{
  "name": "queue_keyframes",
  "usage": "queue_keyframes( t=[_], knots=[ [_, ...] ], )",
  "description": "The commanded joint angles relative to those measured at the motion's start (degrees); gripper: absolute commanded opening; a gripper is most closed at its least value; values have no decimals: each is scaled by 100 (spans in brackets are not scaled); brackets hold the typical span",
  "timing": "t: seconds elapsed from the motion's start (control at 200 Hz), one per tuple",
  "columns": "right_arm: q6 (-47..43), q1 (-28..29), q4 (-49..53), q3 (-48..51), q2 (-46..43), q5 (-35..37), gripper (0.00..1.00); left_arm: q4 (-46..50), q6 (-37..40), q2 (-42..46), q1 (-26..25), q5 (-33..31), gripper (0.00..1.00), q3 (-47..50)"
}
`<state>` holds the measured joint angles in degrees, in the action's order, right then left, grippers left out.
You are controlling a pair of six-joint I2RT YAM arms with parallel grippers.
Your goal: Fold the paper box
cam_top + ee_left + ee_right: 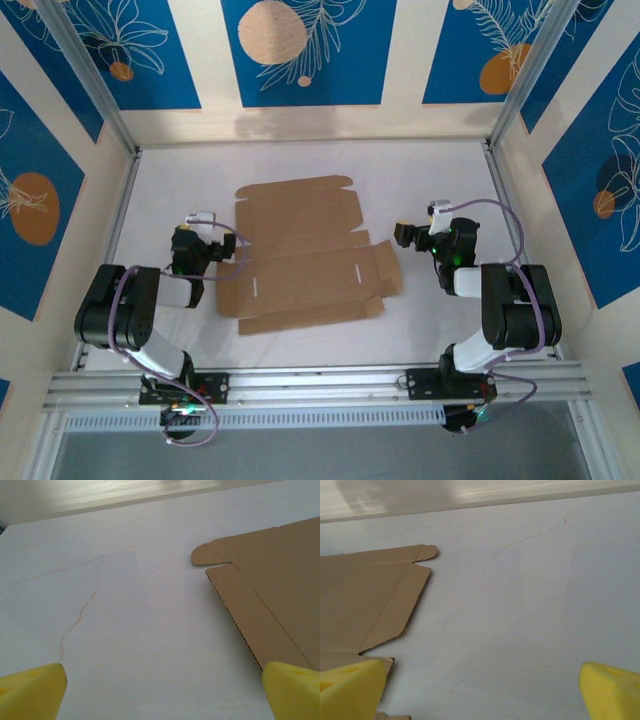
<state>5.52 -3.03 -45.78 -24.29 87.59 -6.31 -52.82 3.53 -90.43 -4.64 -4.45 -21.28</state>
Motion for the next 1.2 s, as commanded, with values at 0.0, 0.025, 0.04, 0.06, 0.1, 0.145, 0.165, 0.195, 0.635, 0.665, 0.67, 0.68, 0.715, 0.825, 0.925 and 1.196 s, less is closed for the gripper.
queue_keyframes(
  t=[0.0,0.025,0.04,0.06,0.1,0.145,0.165,0.195,0.635,0.665,0.67,0.68,0.715,0.825,0.925,1.196],
  knots=[
    [-91,-14,-109,41,3,-90,99,43,-45,98,61,215,100,-69],
    [-95,-14,-114,45,4,-90,99,38,-45,102,61,216,100,-69],
    [-95,-14,-113,47,4,-93,99,35,-45,104,64,216,100,-69],
    [-97,-10,-115,45,2,-94,99,35,-43,103,60,211,100,-62],
    [-94,-15,-111,46,4,-90,99,36,-43,102,63,211,100,-69],
    [-95,-18,-115,47,4,-95,99,35,-45,98,60,216,100,-69],
    [-93,-16,-109,48,4,-98,99,37,-45,96,62,216,100,-69],
    [-90,-8,-111,52,4,-95,99,40,-45,96,63,216,100,-70],
    [-89,129,-137,115,-155,239,99,292,-123,632,69,-63,100,-11],
    [-141,224,189,82,-412,415,99,677,-169,955,69,-234,100,-60],
    [-149,246,279,65,-468,470,99,747,-173,1013,65,-273,100,-69],
    [-165,286,438,25,-593,579,99,846,-187,1130,61,-321,100,-91],
    [-259,453,1008,-154,-985,901,99,1314,-202,1517,37,-487,100,-185],
    [-399,954,2221,-709,-1947,1070,99,2289,218,2664,-215,-558,100,-666],
    [-281,1624,3327,-1434,-2569,969,99,3490,-392,3226,-593,-650,100,-1492],
    [891,3806,6737,-3794,-3136,2593,99,8361,-1333,3298,-2286,-557,100,-4121]
  ],
)
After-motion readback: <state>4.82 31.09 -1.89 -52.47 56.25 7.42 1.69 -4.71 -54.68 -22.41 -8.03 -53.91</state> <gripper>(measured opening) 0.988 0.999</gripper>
